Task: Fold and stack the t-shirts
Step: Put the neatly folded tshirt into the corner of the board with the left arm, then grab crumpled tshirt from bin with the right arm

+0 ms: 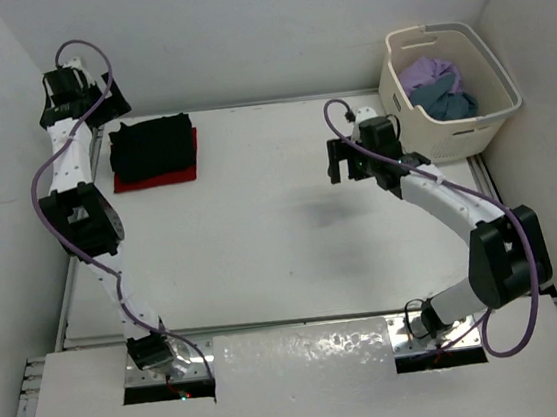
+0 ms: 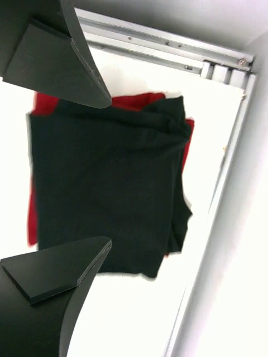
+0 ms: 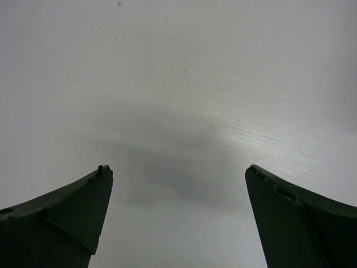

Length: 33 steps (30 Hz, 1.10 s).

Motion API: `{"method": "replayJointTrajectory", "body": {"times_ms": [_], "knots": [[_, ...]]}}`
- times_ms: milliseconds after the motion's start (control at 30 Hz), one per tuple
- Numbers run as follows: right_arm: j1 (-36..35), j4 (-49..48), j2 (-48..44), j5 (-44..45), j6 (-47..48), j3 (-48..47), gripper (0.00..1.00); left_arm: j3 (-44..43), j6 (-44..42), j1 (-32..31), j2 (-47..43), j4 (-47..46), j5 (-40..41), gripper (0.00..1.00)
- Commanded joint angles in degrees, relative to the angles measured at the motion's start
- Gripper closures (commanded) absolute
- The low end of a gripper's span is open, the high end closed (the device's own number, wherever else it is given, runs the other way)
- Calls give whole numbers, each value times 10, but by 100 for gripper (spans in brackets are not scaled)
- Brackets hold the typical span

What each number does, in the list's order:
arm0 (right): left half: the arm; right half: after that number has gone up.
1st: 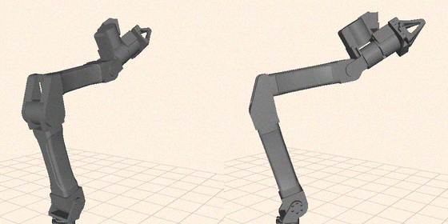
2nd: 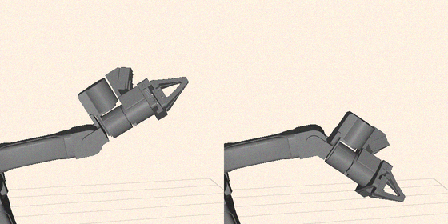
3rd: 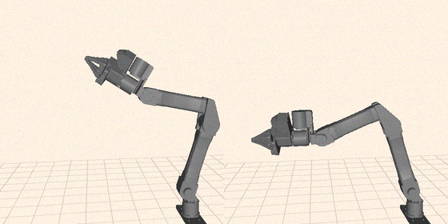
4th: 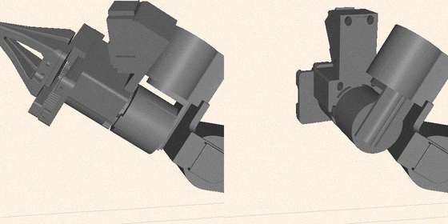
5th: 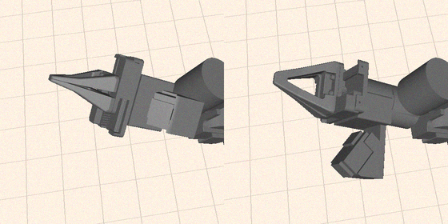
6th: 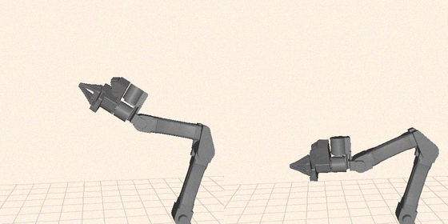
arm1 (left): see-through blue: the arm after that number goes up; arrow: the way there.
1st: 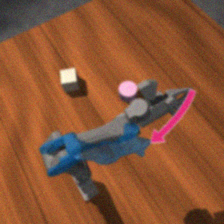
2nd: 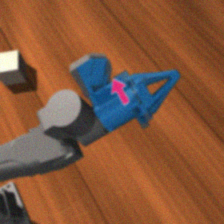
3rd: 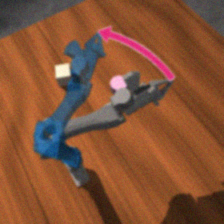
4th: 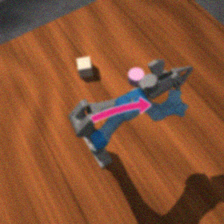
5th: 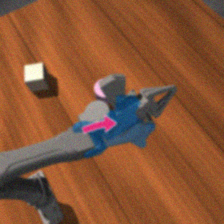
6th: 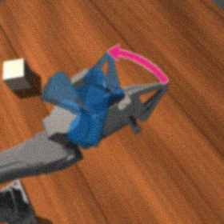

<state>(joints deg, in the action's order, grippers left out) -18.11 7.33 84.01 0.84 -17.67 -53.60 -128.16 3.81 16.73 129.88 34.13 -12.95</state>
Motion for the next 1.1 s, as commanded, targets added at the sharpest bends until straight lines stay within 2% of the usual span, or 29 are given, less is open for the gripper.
{"method": "replayJointTrajectory", "body": {"times_ms": [0,33,100,133,167,267,333,400,467,600,800,1067], "knots": [[9,63,-3,90,36,-86,1,57,55,-64,-126,-51,90,0],[18,78,4,99,38,-124,1,130,71,-93,-176,-68,121,0],[30,101,19,108,46,-158,1,221,98,-116,-234,-142,142,0],[44,109,36,115,47,-191,1,316,128,-135,-294,-171,149,0],[51,118,47,126,50,-213,1,360,143,-147,-322,-220,160,0],[92,165,107,132,52,-312,1,468,147,-189,-398,-276,168,0],[122,206,167,151,47,-401,1,486,126,-218,-414,-253,165,0],[143,238,212,182,39,-501,1,489,121,-240,-416,-230,228,0],[169,253,287,205,36,-571,1,497,118,-261,-419,-211,244,0],[215,242,411,247,19,-753,1,519,103,-269,-419,-229,208,0],[253,98,513,293,12,-774,1,501,81,-279,-400,-209,231,0],[282,-71,652,243,2,-832,1,480,37,-282,-382,-189,247,0]]}}
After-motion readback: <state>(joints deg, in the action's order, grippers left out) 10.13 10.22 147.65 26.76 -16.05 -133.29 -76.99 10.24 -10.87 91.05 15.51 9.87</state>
